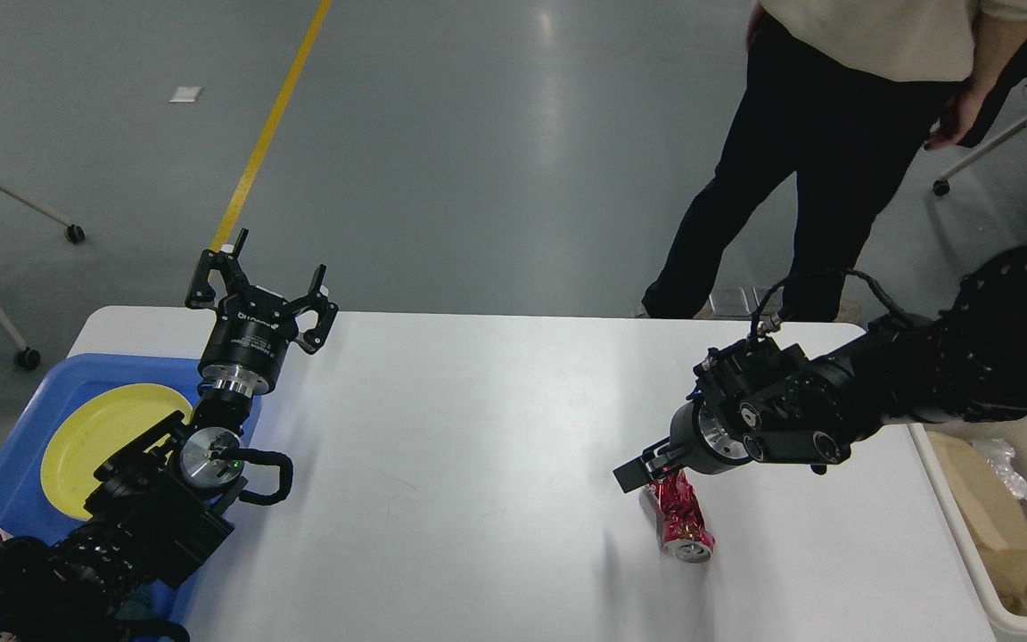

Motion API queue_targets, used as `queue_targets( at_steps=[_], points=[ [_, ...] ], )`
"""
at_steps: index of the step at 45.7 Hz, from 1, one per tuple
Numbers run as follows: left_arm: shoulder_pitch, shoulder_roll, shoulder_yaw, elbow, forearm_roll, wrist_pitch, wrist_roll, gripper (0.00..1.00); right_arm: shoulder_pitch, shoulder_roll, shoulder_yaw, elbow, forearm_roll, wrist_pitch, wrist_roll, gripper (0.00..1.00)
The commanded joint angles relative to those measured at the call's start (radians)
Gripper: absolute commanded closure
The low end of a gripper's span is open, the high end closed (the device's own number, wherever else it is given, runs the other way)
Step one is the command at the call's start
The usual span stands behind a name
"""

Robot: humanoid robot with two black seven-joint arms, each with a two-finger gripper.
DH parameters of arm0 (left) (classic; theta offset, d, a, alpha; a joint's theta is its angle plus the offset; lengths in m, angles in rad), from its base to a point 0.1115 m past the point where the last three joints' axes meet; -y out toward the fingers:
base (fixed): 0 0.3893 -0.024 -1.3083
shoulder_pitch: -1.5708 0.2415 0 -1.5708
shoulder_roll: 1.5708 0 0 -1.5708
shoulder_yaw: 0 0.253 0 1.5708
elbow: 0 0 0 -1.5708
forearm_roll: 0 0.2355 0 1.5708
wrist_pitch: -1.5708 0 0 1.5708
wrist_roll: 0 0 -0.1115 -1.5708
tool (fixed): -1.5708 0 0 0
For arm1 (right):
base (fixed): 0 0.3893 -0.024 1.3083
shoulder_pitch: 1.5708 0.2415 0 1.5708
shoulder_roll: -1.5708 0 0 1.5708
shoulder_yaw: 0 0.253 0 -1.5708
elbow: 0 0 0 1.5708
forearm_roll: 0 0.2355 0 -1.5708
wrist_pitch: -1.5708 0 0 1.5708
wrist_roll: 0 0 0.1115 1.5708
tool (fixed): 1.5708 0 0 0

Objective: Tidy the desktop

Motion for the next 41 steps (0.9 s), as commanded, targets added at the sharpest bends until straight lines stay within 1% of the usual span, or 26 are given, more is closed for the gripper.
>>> queue_targets(
  at_steps=[1, 6, 20, 29, 41],
  points=[
    [0.0, 0.0, 0.0, 0.0, 0.0, 0.0, 0.0, 0.03, -0.064, -0.015, 0.0, -0.055, 0.025, 0.003, 0.002, 0.0],
    [0.0, 0.0, 0.0, 0.0, 0.0, 0.0, 0.0, 0.03, -0.073, -0.04, 0.0, -0.057, 0.045, 0.003, 0.002, 0.0],
    [0.0, 0.0, 0.0, 0.0, 0.0, 0.0, 0.0, 0.04, -0.124, -0.046, 0.009, -0.061, 0.152, -0.003, 0.002, 0.0],
    [0.0, 0.0, 0.0, 0.0, 0.0, 0.0, 0.0, 0.03, -0.136, -0.038, 0.037, -0.113, 0.212, -0.005, 0.001, 0.0],
    [0.0, 0.0, 0.0, 0.0, 0.0, 0.0, 0.0, 0.03, -0.199, -0.038, 0.035, -0.149, 0.37, -0.002, -0.001, 0.0]
  ],
)
